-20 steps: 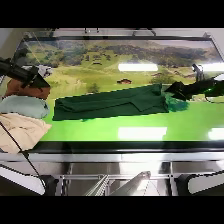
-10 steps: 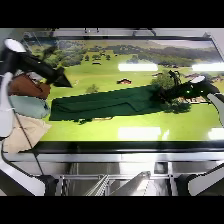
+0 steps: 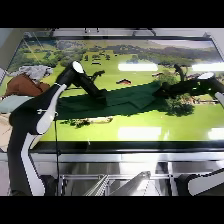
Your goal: Fold the shirts.
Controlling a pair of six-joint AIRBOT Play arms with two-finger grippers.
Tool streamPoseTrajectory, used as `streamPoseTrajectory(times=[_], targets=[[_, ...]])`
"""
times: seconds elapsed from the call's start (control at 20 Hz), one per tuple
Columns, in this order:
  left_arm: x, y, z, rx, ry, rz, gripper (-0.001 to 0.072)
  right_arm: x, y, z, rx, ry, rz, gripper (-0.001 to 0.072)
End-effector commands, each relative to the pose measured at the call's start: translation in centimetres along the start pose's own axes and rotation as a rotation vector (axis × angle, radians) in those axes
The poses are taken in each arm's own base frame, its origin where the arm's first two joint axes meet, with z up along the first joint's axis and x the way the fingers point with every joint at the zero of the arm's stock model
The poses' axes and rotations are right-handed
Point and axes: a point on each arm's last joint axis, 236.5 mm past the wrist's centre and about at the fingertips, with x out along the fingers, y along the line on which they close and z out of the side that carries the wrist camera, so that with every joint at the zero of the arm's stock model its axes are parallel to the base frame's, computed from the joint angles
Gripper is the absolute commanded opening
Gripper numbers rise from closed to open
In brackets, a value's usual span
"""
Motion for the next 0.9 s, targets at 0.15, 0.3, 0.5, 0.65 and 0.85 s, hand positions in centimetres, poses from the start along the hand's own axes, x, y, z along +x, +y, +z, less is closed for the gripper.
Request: streamPoseTrajectory(times=[0.15, 0.3, 0.5, 0.65, 0.85], targets=[[-0.6, -7.4, 5.4, 0.109, -0.184, -0.168, 0.0019, -5.9, 1.1, 0.5, 0.003, -0.062, 0.007, 0.0023], [-9.2, -15.0, 6.5, 0.255, -0.334, -0.407, 0.0018, -5.2, 4.2, -0.7, -0.005, -0.002, 0.078, 0.0023], [-21.5, -16.0, 3.2, 0.305, -0.531, -0.499, 0.0019, -2.1, 14.1, 0.4, -0.114, -0.049, 0.221, 0.0023], [-28.2, -14.3, 0.2, 0.316, -0.639, -0.448, 0.0019, 4.3, 24.4, 0.6, -0.287, -0.113, 0.261, 0.0023], [-32.3, -12.0, -2.6, 0.307, -0.746, -0.389, 0.0021, 16.8, 34.5, -3.7, -0.465, -0.100, 0.302, 0.0024]])
